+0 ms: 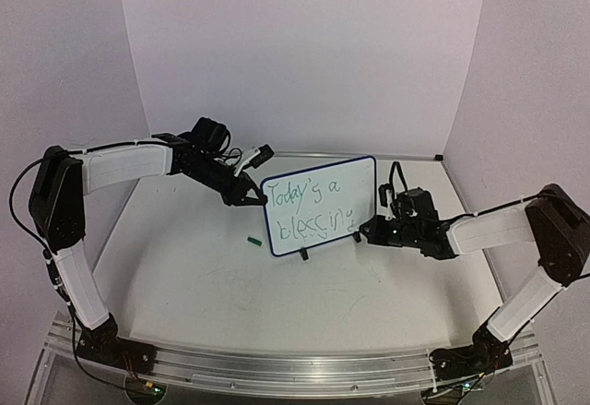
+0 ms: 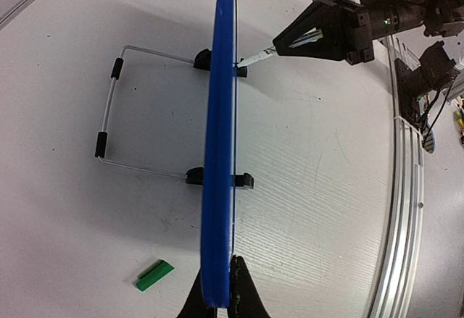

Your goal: Write a sentence on the whiteboard

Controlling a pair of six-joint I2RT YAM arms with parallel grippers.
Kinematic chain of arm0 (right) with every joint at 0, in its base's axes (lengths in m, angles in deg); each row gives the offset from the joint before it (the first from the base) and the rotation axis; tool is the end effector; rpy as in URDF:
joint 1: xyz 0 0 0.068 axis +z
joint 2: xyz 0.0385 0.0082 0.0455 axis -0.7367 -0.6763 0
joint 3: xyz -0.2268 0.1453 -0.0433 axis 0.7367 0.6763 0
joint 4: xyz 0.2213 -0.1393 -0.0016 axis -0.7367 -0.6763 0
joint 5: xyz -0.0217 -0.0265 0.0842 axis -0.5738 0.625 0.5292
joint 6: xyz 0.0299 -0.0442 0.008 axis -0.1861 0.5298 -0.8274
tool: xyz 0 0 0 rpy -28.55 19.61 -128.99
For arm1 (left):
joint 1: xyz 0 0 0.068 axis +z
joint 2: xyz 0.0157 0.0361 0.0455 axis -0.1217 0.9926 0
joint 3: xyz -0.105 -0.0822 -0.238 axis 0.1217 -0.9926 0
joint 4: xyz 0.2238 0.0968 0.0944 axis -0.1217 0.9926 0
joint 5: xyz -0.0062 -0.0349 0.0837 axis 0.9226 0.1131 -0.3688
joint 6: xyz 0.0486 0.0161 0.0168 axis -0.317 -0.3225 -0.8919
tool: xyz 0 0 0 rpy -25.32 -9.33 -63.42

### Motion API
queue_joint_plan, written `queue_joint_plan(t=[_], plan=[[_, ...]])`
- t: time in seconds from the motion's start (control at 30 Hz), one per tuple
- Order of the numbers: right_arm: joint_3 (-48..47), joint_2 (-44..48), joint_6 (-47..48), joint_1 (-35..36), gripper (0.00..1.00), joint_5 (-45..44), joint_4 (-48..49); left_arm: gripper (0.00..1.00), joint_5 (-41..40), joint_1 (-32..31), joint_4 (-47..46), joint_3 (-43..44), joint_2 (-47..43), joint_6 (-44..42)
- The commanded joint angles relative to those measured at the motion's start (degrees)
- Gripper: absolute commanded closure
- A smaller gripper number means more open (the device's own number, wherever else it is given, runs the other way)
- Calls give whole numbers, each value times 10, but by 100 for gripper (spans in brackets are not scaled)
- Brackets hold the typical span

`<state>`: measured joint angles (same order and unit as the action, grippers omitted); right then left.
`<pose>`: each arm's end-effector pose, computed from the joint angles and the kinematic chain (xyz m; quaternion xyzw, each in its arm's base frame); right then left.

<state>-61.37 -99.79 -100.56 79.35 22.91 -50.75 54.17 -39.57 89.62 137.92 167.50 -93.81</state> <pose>0.2612 0.1700 0.1630 -0.0750 0.8654 0.3101 0.3865 0.3208 -0.2307 0.2581 0.4800 0.7588 -0.3428 0.2761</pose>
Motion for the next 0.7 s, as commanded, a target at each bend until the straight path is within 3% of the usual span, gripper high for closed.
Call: queue_joint_plan(t=[0.0,0.2,0.67], plan=[[3,61,-18,-2,100,2,40,100,-22,0,5,1,-12,-20],[11,100,-17,-2,100,-1,28,100,-21,0,5,1,-14,-20],[-12,54,-4,-2,100,1,24,100,-22,0,5,1,-11,-20]])
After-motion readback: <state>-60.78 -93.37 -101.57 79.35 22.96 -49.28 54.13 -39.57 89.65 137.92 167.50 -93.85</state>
